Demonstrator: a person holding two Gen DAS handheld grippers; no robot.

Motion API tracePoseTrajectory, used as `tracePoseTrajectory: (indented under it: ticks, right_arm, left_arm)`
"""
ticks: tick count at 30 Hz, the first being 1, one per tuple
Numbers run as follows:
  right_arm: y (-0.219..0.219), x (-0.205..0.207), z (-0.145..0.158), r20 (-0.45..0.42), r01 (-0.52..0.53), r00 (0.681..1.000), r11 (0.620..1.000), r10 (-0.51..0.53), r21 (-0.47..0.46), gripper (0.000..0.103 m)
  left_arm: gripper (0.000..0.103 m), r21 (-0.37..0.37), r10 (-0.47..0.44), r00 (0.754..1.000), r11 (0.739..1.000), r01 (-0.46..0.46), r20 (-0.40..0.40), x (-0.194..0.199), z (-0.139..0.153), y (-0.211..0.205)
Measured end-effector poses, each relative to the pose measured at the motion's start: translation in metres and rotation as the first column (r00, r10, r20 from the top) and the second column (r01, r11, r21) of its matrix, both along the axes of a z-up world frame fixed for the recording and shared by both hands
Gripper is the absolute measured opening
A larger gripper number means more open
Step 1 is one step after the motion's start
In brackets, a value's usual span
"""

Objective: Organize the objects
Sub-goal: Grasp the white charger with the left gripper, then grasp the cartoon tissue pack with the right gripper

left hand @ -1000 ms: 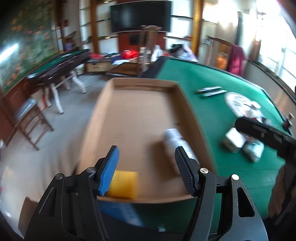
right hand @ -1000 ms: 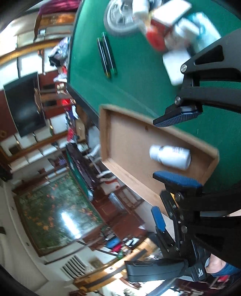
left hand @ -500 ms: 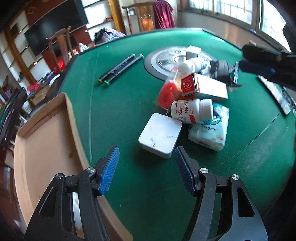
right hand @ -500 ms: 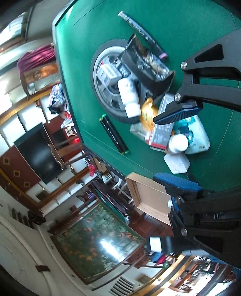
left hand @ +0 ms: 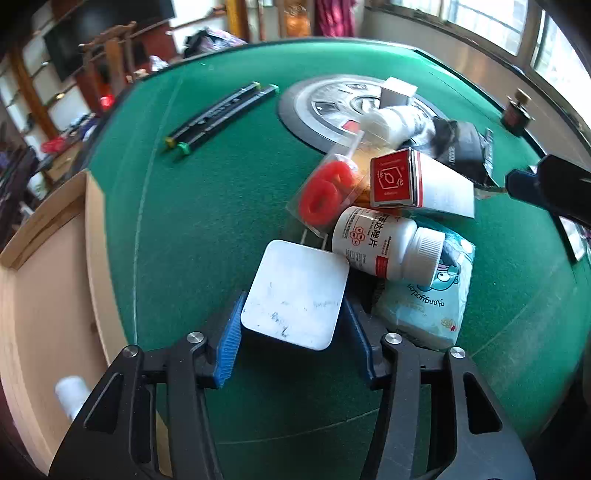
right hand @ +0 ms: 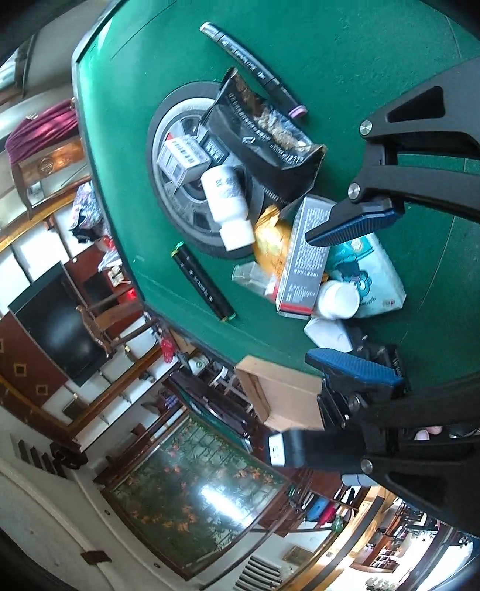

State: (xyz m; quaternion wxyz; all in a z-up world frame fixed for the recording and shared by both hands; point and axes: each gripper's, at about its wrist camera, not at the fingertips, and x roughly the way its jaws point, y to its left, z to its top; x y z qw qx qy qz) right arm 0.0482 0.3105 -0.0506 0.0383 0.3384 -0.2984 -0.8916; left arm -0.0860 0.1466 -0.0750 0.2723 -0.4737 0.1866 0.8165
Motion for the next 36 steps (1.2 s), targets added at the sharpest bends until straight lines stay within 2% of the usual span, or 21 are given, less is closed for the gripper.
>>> tracePoseTrajectory:
  ticks: [4,7,11,14,15,18,19,21,25,28,30,31,33,36]
  right_arm:
    - [-0.007,0.0,-0.009,0.046,-0.036,0.998,0.999,0.035,0.029,0.058]
    - [-0.02,-0.004,-0.017,0.106,-0.086,0.992,0.99,0.074,0.111,0.058]
    - [-0.021,-0.016,-0.026,0.143,-0.108,0.986,0.98,0.084,0.166,0.057]
    - [-0.019,-0.026,-0.037,0.195,-0.14,0.975,0.975,0.106,0.17,0.058]
    - [-0.021,-0.022,-0.036,0.18,-0.14,0.978,0.973,0.107,0.186,0.059]
    - [-0.035,-0.012,-0.039,0.188,-0.247,0.958,0.957,0.218,0.153,0.06]
    - [-0.042,-0.008,-0.039,0.193,-0.282,0.949,0.945,0.249,0.167,0.06]
    - [-0.06,0.0,-0.033,0.202,-0.311,0.944,0.91,0.262,0.275,0.06]
    - [-0.084,0.005,-0.025,0.202,-0.303,0.951,0.826,0.232,0.476,0.068]
    - [-0.086,0.004,-0.023,0.207,-0.321,0.947,0.763,0.246,0.561,0.068]
    - [-0.088,-0.001,-0.019,0.201,-0.352,0.935,0.706,0.292,0.614,0.07]
    - [-0.086,-0.005,-0.017,0.195,-0.358,0.932,0.689,0.307,0.63,0.071]
    - [-0.081,-0.015,-0.019,0.191,-0.372,0.925,0.682,0.328,0.63,0.074]
    - [-0.076,-0.018,-0.03,0.23,-0.457,0.887,0.691,0.401,0.56,0.076]
  left_arm:
    - [0.045,0.015,0.041,0.999,0.999,-0.041,-0.017,0.028,0.002,-0.008]
    - [0.045,0.047,0.07,0.998,0.996,-0.07,-0.001,0.049,0.003,-0.023]
    - [0.045,0.065,0.103,0.995,0.993,-0.102,-0.008,0.061,0.0,-0.036]
    - [0.045,0.063,0.103,0.994,0.993,-0.102,-0.024,0.065,-0.001,-0.036]
    - [0.045,0.064,0.103,0.994,0.993,-0.101,-0.025,0.065,-0.001,-0.035]
    - [0.045,0.065,0.097,0.995,0.993,-0.095,-0.03,0.065,-0.001,-0.036]
    - [0.045,0.065,0.097,0.995,0.993,-0.095,-0.03,0.065,-0.001,-0.036]
    - [0.045,0.063,0.095,0.995,0.994,-0.092,-0.032,0.065,-0.001,-0.036]
    - [0.045,0.063,0.094,0.995,0.994,-0.091,-0.035,0.064,-0.002,-0.035]
    - [0.045,0.062,0.09,0.995,0.994,-0.087,-0.037,0.065,-0.002,-0.035]
    - [0.045,0.063,0.085,0.996,0.995,-0.083,-0.038,0.065,-0.003,-0.036]
    - [0.045,0.063,0.086,0.996,0.994,-0.084,-0.038,0.065,-0.003,-0.036]
    - [0.045,0.063,0.089,0.995,0.994,-0.086,-0.038,0.065,-0.003,-0.036]
    - [0.045,0.065,0.094,0.995,0.994,-0.091,-0.04,0.066,-0.003,-0.036]
